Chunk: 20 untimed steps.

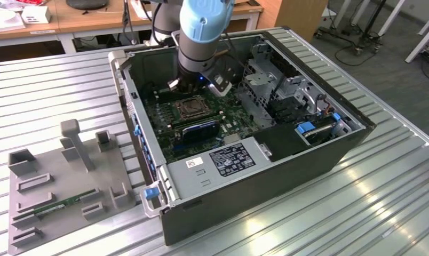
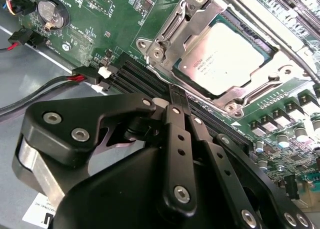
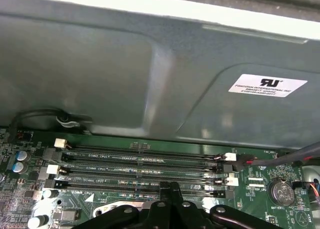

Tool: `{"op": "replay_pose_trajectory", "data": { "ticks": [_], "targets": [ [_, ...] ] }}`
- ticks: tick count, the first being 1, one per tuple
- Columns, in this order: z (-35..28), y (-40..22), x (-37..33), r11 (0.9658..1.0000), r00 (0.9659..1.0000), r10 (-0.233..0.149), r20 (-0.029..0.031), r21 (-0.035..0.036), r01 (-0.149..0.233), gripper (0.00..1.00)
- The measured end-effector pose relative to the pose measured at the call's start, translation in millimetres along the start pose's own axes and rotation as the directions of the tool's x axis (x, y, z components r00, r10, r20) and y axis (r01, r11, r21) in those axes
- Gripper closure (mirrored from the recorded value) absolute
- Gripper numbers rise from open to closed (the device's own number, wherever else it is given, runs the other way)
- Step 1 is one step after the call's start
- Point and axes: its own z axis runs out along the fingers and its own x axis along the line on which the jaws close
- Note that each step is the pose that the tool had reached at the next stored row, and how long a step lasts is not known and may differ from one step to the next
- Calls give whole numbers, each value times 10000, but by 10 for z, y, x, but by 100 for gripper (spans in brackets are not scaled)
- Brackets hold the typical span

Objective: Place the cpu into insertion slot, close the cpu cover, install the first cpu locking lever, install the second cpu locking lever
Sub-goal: 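Install the first cpu locking lever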

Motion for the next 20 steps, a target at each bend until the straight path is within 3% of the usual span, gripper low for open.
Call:
{"op": "replay_pose_trajectory", "data": {
  "ticks": [20],
  "targets": [
    [58,-24,8,10000,10000,0,-1,1,0,89]
  ]
}}
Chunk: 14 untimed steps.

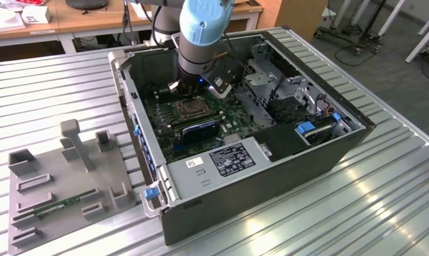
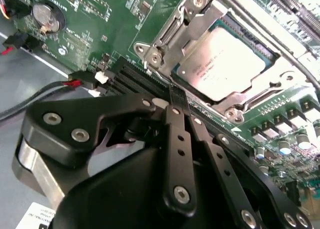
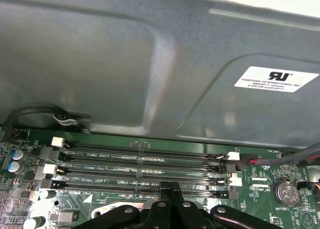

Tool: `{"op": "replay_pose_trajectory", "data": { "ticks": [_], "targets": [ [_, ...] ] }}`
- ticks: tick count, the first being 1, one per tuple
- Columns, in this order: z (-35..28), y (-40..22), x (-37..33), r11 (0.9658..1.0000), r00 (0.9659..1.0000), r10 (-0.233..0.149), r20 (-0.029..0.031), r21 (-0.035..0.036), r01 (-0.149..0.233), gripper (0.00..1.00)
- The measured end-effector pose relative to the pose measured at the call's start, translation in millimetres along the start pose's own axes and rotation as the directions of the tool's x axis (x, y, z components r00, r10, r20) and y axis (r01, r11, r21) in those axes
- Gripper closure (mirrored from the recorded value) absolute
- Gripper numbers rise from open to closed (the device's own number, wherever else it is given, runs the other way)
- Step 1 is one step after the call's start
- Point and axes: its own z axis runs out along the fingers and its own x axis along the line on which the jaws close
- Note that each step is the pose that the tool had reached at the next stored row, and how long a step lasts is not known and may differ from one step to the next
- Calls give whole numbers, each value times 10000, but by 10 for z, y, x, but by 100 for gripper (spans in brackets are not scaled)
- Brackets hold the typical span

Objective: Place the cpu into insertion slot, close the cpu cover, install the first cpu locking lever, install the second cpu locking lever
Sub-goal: 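Install the first cpu locking lever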

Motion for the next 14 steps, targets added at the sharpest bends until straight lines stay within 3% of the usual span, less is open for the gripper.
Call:
{"op": "replay_pose_trajectory", "data": {
  "ticks": [14],
  "targets": [
    [-69,34,-9,10000,10000,4,3,-28,-4,89]
  ]
}}
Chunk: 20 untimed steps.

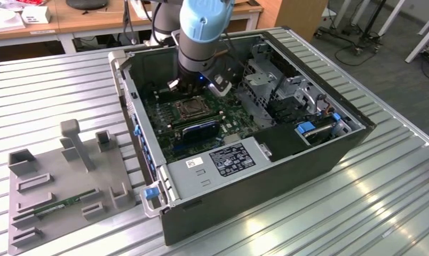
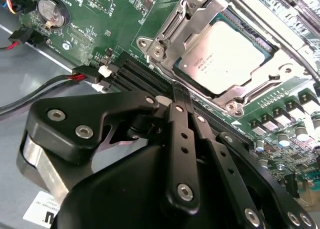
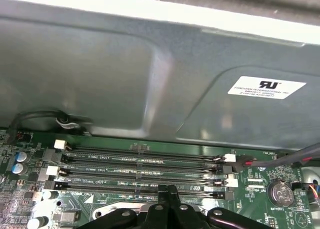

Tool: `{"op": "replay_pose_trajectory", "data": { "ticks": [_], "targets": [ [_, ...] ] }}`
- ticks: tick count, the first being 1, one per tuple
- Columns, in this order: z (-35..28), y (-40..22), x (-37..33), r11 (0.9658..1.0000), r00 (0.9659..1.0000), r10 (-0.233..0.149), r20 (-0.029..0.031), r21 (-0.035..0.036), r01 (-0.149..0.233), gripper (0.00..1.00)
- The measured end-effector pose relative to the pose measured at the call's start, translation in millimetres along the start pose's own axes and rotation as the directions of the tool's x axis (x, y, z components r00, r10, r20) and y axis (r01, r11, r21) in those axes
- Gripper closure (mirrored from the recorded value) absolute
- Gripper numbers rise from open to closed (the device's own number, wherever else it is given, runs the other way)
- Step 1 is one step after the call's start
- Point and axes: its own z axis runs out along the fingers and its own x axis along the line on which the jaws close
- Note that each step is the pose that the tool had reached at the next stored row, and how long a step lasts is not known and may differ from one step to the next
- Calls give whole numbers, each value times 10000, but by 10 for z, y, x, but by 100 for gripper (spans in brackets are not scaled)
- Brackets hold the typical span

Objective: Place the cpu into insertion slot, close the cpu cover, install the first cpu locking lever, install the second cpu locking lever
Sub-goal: 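Install the first cpu locking lever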

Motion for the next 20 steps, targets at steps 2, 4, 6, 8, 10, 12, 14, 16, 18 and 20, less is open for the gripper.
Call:
{"op": "replay_pose_trajectory", "data": {
  "ticks": [2,4,6,8,10,12,14,16,18,20],
  "targets": [
    [-15,7,-3,10000,10000,-1,0,-3,1,89],
    [-25,9,-10,10000,10000,-2,-1,-4,2,89],
    [-27,0,-24,10000,10000,-1,0,-5,1,89],
    [-33,-15,-35,10000,10000,0,-1,-3,0,89],
    [-33,-23,-37,10000,10000,1,0,-5,-1,89],
    [-32,-26,-38,10000,10000,4,2,-28,-4,89],
    [-29,-27,-44,10000,10000,9,7,-88,-9,89],
    [-26,-28,-62,9999,10000,13,9,-123,-13,89],
    [-22,-32,-87,9999,10000,14,9,-130,-14,89],
    [-17,-35,-109,9999,10000,14,11,-131,-14,89]
  ]
}}
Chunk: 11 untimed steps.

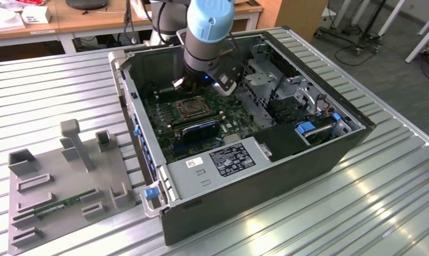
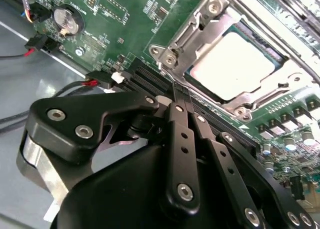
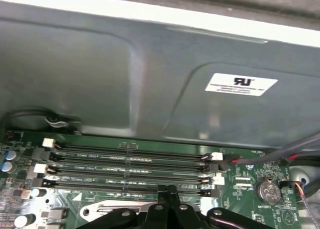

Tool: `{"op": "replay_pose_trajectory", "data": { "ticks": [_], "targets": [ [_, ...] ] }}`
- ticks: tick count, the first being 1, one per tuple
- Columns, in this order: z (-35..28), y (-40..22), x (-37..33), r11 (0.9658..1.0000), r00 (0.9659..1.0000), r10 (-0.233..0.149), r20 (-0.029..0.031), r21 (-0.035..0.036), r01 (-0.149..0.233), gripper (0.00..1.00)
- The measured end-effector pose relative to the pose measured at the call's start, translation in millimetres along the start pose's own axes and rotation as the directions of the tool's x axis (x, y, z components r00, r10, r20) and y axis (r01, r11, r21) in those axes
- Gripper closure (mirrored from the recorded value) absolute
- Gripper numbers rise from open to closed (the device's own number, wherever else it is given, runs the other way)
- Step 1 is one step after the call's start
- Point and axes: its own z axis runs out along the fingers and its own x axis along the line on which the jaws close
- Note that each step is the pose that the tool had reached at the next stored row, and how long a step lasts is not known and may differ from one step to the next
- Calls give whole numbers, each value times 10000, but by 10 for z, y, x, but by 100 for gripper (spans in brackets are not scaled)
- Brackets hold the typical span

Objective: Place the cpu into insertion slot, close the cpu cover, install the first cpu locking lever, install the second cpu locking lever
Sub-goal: 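Install the first cpu locking lever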

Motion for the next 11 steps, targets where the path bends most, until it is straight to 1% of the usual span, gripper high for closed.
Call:
{"op": "replay_pose_trajectory", "data": {
  "ticks": [5,11],
  "targets": [
    [14,-7,-40,10000,10000,0,-2,3,0,89],
    [36,-18,-61,10000,10000,1,-1,3,-1,89]
  ]
}}
